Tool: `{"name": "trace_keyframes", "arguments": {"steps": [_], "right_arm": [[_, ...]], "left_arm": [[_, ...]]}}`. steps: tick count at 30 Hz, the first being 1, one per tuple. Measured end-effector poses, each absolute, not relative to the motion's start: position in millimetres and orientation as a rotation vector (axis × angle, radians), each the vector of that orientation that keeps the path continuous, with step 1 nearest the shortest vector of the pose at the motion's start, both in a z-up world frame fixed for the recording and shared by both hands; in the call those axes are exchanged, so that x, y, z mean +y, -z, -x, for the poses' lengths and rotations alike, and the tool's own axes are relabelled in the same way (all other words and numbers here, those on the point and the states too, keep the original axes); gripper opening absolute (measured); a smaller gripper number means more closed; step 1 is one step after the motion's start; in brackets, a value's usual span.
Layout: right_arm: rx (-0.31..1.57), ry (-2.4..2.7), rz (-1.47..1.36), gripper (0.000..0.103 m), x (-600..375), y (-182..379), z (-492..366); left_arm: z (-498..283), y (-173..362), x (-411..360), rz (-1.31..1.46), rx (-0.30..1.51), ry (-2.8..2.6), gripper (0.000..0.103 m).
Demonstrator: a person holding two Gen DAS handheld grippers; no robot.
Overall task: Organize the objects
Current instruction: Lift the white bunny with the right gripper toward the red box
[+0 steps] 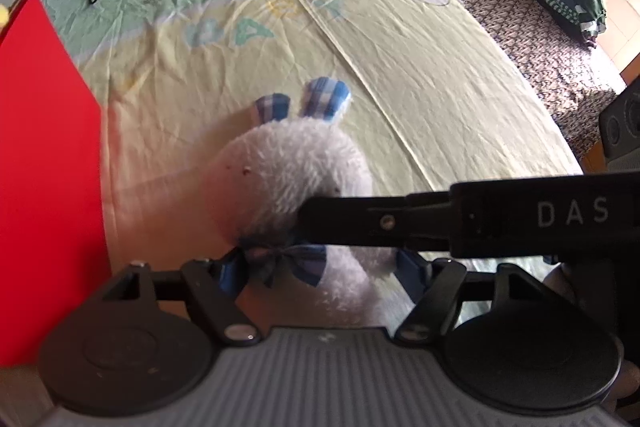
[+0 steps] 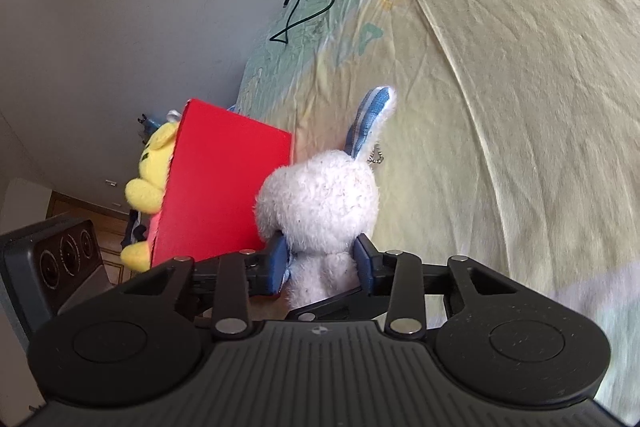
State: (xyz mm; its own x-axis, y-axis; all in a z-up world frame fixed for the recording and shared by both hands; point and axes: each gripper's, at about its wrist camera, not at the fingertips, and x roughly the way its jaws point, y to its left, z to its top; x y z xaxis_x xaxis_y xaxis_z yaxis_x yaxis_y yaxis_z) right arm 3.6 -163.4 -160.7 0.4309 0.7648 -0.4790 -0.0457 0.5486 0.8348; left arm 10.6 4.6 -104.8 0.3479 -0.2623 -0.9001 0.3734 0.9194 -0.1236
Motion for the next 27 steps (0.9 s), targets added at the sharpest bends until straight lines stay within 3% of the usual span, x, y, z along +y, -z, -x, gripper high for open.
{"name": "trace_keyframes", "arguments": {"steps": [11, 27], "right_arm": [[0.926, -0.63, -0.757, 0.038, -155, 126, 40], [0.619, -0.701, -0.665, 0.038, -95, 29, 69]], "left_arm": [[33, 83, 3, -0.152, 1.086, 0.456, 0.073], [78, -9, 52, -0.177, 0.778, 0.451, 0.073]]}}
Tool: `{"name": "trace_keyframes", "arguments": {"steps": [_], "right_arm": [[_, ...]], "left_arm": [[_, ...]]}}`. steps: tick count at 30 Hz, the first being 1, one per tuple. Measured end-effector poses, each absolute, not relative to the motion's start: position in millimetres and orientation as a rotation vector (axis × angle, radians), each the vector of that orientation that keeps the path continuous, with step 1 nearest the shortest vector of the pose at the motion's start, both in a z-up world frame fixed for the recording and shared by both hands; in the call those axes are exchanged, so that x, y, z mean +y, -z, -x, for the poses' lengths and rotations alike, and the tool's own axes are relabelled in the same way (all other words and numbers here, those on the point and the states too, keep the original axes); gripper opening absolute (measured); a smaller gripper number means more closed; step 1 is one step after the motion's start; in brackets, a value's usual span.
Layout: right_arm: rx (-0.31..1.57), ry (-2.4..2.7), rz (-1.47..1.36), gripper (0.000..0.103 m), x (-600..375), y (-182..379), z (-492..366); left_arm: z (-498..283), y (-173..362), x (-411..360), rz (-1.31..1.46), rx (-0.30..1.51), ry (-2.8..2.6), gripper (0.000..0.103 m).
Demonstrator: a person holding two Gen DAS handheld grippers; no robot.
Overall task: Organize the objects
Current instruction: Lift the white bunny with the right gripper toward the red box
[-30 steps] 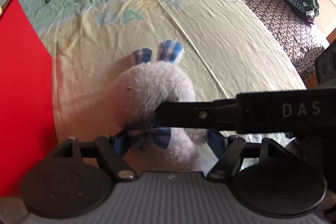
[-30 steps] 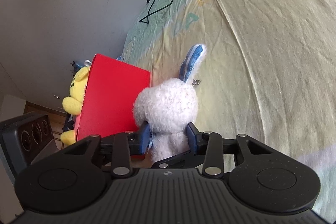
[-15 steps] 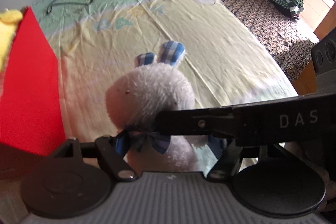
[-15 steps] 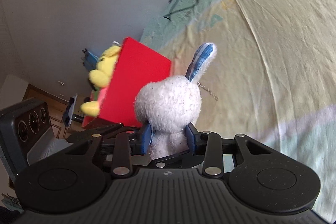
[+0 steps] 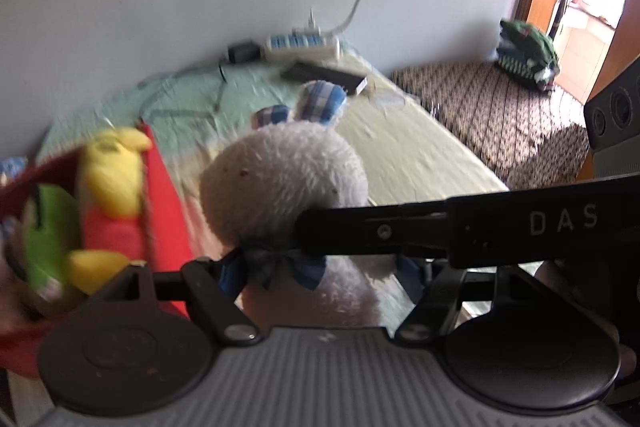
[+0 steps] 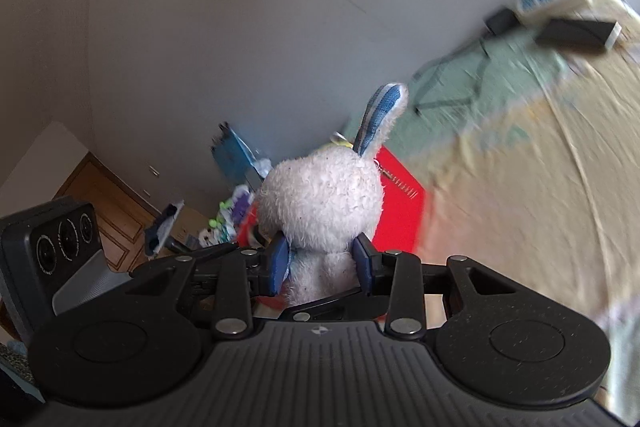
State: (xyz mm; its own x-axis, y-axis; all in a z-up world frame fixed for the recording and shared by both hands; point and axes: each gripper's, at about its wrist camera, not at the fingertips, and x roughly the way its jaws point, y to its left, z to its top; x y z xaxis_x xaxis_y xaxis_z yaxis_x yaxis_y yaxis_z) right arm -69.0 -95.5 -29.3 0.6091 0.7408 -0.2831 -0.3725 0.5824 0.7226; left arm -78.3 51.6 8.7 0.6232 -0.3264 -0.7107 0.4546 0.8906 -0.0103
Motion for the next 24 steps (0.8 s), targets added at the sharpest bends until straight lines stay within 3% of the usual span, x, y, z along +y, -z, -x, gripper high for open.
{"name": "trace_keyframes", "arguments": {"steps": [13, 24], "right_arm": [[0.549, -0.795, -0.623, 0.038, 41, -5, 51], [0.625, -0.801, -0.603, 0.038, 134, 13, 15]], "left_arm": [[91, -64, 189, -0.147, 0.628, 0.401, 0.073], [65, -51, 299, -0.13, 0.65, 0.299, 0.073]]}}
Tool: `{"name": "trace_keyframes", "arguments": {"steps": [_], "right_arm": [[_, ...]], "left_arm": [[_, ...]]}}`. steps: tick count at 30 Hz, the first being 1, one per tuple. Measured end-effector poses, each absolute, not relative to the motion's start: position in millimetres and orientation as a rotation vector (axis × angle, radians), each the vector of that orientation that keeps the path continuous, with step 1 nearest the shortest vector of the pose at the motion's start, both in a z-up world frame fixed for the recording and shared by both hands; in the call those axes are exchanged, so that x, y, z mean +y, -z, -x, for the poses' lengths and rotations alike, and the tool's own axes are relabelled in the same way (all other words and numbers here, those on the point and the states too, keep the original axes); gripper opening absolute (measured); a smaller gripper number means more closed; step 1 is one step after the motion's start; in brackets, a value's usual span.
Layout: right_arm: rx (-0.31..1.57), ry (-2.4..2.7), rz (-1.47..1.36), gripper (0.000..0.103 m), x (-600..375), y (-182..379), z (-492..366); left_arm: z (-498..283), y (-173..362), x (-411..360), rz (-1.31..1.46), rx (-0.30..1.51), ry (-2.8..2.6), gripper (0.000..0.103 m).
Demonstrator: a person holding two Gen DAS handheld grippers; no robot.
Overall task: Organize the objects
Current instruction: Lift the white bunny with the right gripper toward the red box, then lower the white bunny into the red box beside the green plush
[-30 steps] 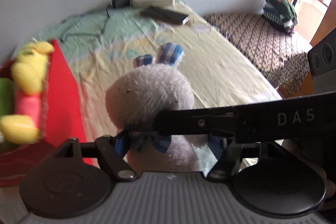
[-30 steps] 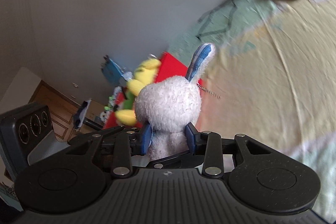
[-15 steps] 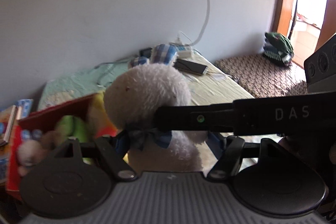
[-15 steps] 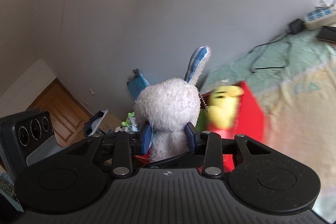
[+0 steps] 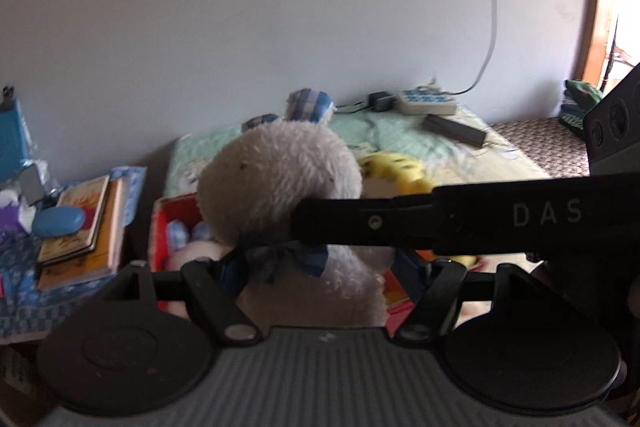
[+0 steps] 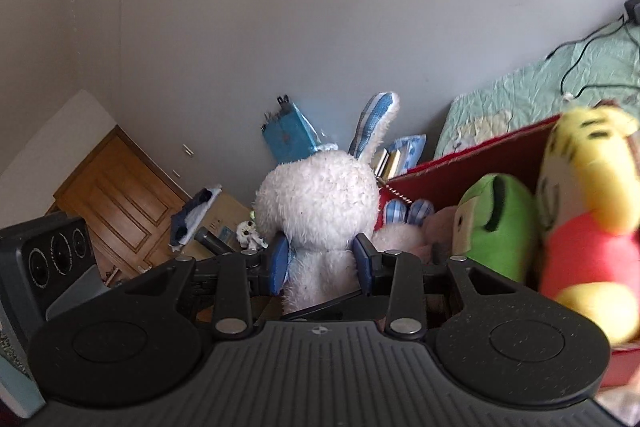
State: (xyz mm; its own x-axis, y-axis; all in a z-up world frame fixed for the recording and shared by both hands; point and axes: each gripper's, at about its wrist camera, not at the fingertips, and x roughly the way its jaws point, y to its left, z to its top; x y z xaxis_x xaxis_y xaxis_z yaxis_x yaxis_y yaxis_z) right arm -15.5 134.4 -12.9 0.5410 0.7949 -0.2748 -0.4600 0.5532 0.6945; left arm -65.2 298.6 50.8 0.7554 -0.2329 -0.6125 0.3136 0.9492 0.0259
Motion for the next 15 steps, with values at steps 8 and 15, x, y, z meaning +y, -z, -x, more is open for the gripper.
{"name": "trace_keyframes", "arguments": {"steps": [8, 15], "right_arm": [[0.682, -0.694, -0.575, 0.037, 147, 33, 0], [0.736, -0.578, -0.542, 0.035, 148, 45, -8]], "left_arm": [[25, -14, 332, -0.06, 0.751, 0.319, 0.073], [7, 7, 329, -0.066, 0.805, 0.372, 0.073]]}}
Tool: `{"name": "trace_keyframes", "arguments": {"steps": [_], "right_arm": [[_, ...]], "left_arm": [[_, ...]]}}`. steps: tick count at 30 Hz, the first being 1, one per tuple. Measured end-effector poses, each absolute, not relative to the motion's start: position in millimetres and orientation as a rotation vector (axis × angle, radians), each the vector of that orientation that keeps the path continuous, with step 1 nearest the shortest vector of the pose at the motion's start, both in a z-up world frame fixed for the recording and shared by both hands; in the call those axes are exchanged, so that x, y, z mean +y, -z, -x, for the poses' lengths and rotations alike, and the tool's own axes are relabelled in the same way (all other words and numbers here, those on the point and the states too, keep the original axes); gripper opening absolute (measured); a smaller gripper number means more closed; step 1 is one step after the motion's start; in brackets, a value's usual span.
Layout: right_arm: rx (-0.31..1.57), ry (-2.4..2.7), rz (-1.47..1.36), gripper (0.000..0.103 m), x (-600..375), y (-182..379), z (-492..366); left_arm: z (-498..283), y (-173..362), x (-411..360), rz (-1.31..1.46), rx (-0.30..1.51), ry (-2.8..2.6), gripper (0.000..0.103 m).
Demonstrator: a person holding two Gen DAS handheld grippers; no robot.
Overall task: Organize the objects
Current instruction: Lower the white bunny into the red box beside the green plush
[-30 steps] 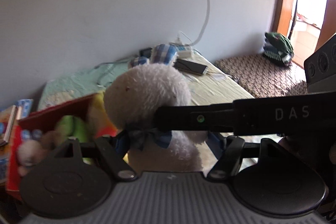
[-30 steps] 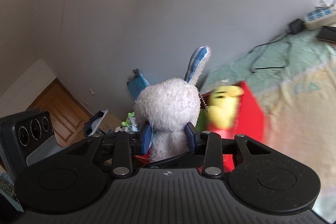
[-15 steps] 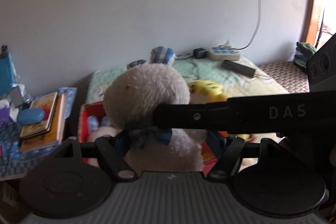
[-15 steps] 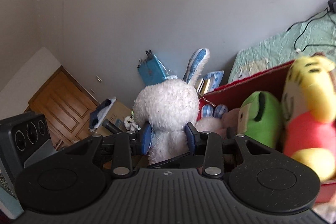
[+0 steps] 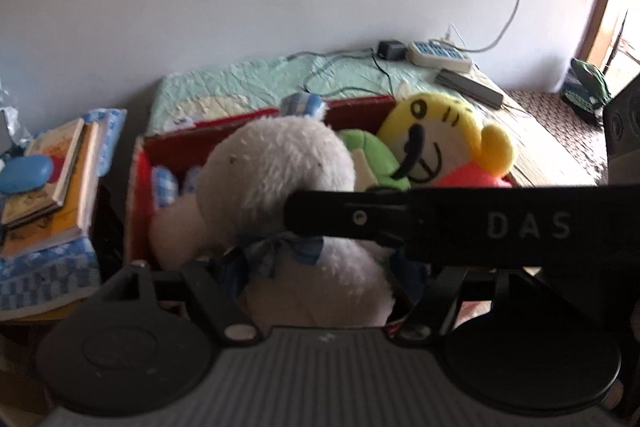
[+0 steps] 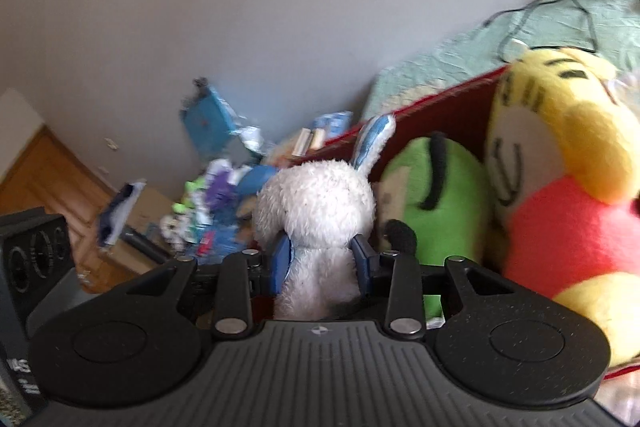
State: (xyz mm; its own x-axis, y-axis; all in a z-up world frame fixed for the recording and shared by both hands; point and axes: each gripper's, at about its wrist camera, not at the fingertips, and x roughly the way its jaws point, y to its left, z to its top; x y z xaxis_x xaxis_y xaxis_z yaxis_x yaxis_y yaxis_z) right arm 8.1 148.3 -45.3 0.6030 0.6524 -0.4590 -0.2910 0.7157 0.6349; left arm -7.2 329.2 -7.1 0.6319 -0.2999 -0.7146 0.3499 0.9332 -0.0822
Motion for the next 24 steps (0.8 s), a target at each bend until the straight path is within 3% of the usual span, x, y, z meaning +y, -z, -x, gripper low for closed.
{"name": "trace_keyframes", "arguments": {"steps": [15, 21, 24], "right_arm": [[0.775, -0.546, -0.489, 0.034, 158, 55, -20], [0.727, -0.5, -0.466, 0.04, 150, 41, -1], [0.699, -0.476, -0.457, 0.042, 142, 33, 9]], "left_arm": [[-7, 30, 331, -0.051, 0.847, 0.375, 0.073], [1, 22, 334, -0.05, 0.847, 0.372, 0.079], [8, 13, 336, -0.046, 0.825, 0.357, 0.089]]}}
